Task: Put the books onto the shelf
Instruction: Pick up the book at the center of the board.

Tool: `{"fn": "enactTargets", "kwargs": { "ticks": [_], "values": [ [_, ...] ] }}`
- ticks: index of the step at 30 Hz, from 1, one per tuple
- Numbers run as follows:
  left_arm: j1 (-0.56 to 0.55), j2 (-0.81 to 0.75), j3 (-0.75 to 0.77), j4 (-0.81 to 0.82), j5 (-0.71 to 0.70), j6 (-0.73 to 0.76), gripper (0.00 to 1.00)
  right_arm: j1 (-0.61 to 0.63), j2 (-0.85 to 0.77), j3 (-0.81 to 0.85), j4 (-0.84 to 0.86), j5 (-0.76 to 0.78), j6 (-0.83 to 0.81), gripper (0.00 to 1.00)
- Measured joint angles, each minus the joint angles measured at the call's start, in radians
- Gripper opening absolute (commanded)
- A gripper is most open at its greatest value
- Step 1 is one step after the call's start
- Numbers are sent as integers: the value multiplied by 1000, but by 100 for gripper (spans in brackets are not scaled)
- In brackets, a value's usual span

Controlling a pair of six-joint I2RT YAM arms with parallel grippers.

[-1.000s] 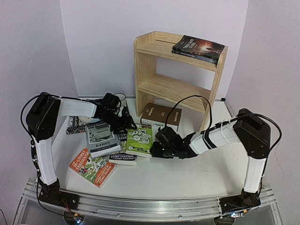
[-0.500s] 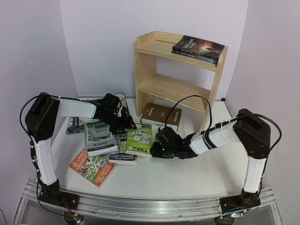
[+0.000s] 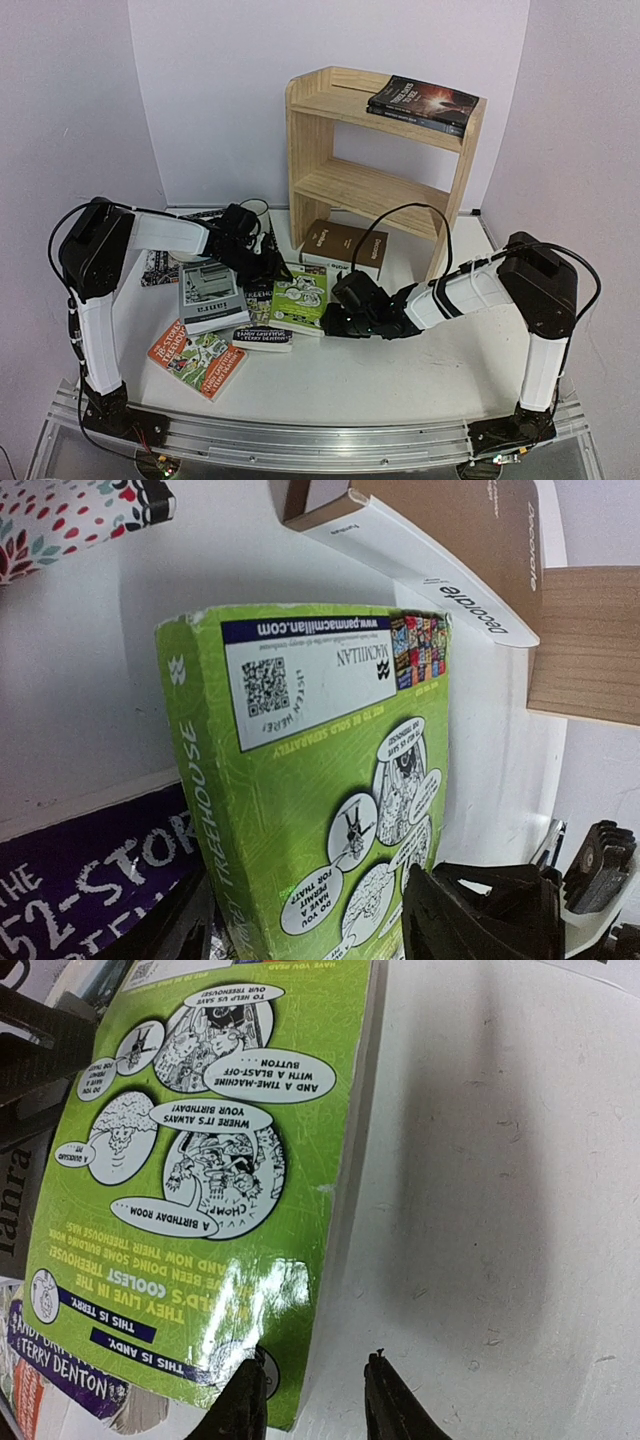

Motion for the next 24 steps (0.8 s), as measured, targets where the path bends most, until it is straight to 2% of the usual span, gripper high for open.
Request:
{"fn": "enactTargets", "kwargs": {
  "ticks": [4, 6, 10, 11, 16, 21, 24],
  "values": [
    [-5, 13, -9, 14, 21, -21, 75, 0, 0, 0, 0, 0, 0, 34],
    [-8, 13, -12, 25, 20, -33, 68, 0, 0, 0, 0, 0, -1, 34],
    [-8, 17, -20, 39, 24, -51, 36, 0, 0, 0, 0, 0, -2, 34],
    [-7, 19, -22, 39, 26, -53, 31, 0, 0, 0, -1, 0, -3, 34],
    [-4, 12, -28, 62, 39, -69, 25, 0, -5, -3, -8, 0, -4, 35],
    [-10, -25, -29, 61, 58, -89, 3, 0, -22, -20, -10, 0, -18, 40],
    [-17, -62, -40, 63, 76, -99, 0, 0, -49, -39, -22, -3, -36, 42]
  ]
}}
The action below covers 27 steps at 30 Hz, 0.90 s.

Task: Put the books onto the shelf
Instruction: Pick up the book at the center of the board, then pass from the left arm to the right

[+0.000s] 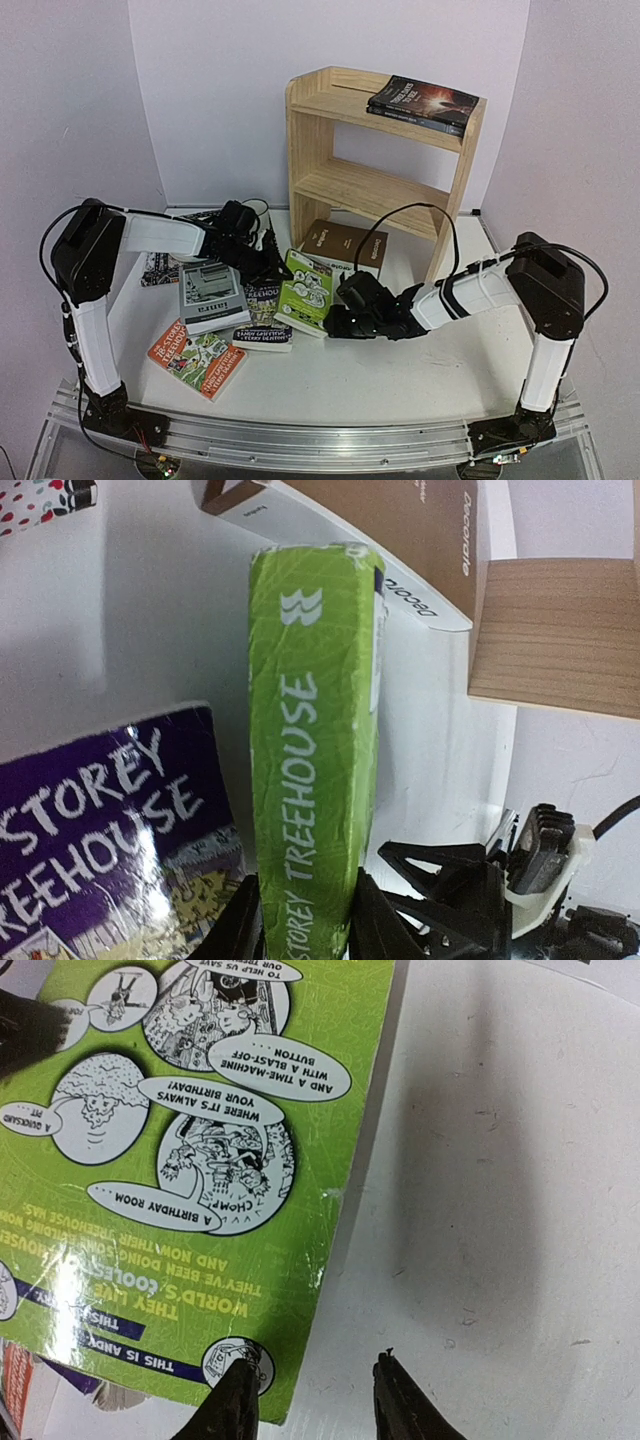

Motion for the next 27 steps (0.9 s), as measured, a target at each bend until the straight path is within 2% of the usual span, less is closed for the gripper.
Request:
{"fn": "enactTargets", "kwargs": {
  "ticks": [6, 13, 20, 27],
  "values": [
    [-21, -81, -28, -12, -1, -14, 0, 0, -99, -60, -21, -3, -60, 48],
    [-100, -171, -30, -21, -87, 25, 0, 0, -311, -146, -35, -1, -157, 52],
    [-276, -290, -23, -69, -298, 187, 0, 0, -519, -161, -143, -1, -315, 55],
    [-385, -386, -21, -120, -506, 368, 0, 0, -737, -160, -274, 4, -502, 62]
  ]
}}
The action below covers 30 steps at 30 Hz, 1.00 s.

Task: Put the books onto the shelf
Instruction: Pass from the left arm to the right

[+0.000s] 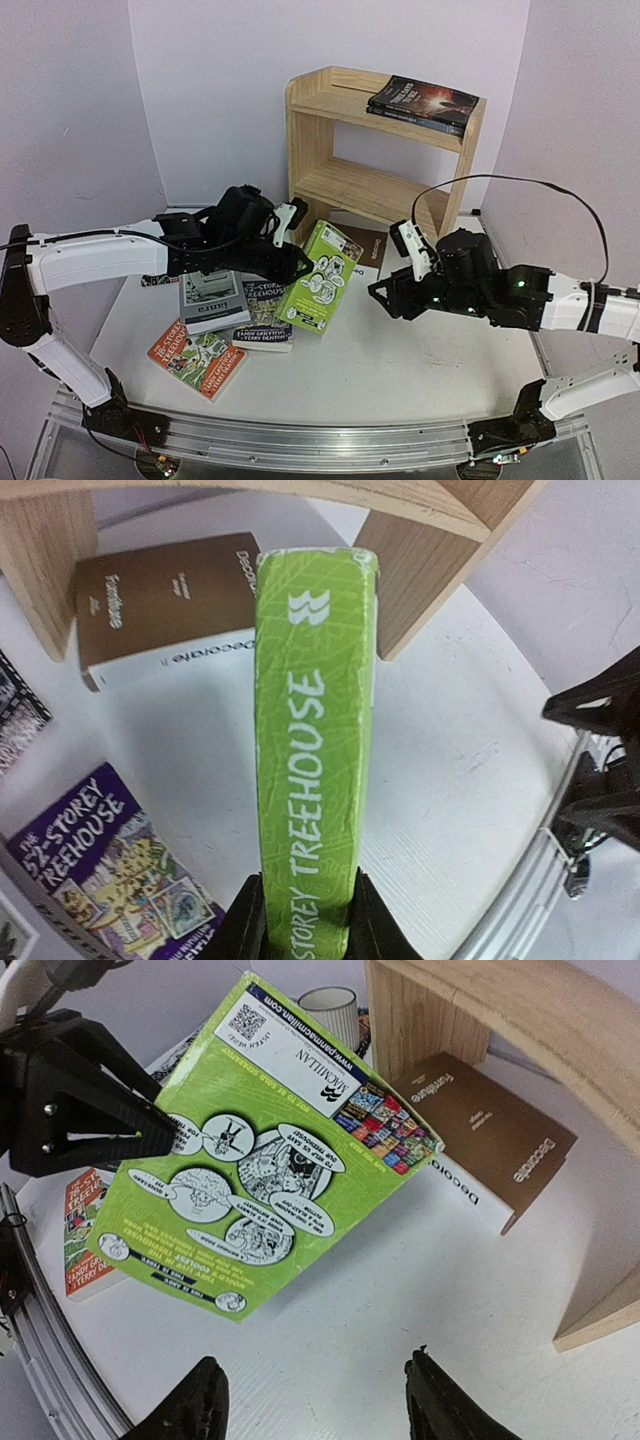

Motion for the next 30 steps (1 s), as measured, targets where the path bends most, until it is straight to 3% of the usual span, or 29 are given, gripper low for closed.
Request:
{"fn": "enactTargets", "kwargs": {
  "ticks": [10, 16, 22, 30],
  "values": [
    [-122, -39, 5, -22, -253, 166, 0, 0, -141, 0, -82, 5, -154, 70],
    [-174, -39, 7, -22, -320, 257, 0, 0, -144, 18, -168, -33, -253, 94],
    [-214, -38, 11, -21, -360, 299, 0, 0, -205, 28, -201, -51, -319, 96],
    [-307, -33, 9, -20, -363, 493, 0, 0, -219, 50, -234, -118, -403, 97]
  ]
}}
